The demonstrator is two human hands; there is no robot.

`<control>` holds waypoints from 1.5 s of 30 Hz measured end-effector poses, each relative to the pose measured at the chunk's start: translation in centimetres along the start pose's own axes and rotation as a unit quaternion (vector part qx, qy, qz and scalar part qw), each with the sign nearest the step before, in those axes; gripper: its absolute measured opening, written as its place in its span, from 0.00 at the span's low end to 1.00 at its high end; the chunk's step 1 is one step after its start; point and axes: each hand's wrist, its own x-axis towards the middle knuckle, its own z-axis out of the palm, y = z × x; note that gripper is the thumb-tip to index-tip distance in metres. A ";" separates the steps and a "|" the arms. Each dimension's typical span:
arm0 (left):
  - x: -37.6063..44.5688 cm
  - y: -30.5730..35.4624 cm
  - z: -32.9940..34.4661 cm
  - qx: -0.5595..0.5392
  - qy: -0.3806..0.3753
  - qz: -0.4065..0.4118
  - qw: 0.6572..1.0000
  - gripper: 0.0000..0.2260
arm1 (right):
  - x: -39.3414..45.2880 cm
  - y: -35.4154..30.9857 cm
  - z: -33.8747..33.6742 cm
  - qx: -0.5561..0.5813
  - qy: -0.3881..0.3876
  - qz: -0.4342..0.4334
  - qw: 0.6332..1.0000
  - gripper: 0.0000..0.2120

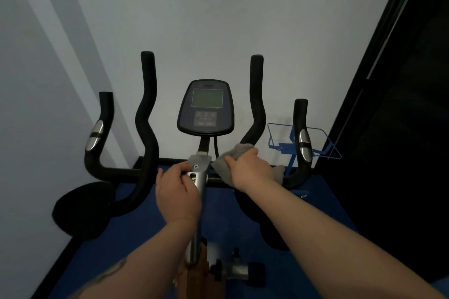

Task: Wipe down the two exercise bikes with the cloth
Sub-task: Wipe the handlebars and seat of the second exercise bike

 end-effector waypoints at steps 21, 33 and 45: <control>0.0 0.2 0.0 -0.001 0.010 -0.007 1.000 0.13 | -0.3 6.6 -5.2 -0.004 -0.272 -0.244 0.931 0.15; 0.0 0.3 0.0 -0.014 0.018 -0.016 1.000 0.13 | 1.3 7.6 -6.6 -0.103 -0.275 -0.231 0.927 0.17; 0.0 0.2 0.0 -0.006 0.014 -0.011 1.000 0.13 | 1.4 8.0 -6.3 -0.065 -0.276 -0.253 0.925 0.20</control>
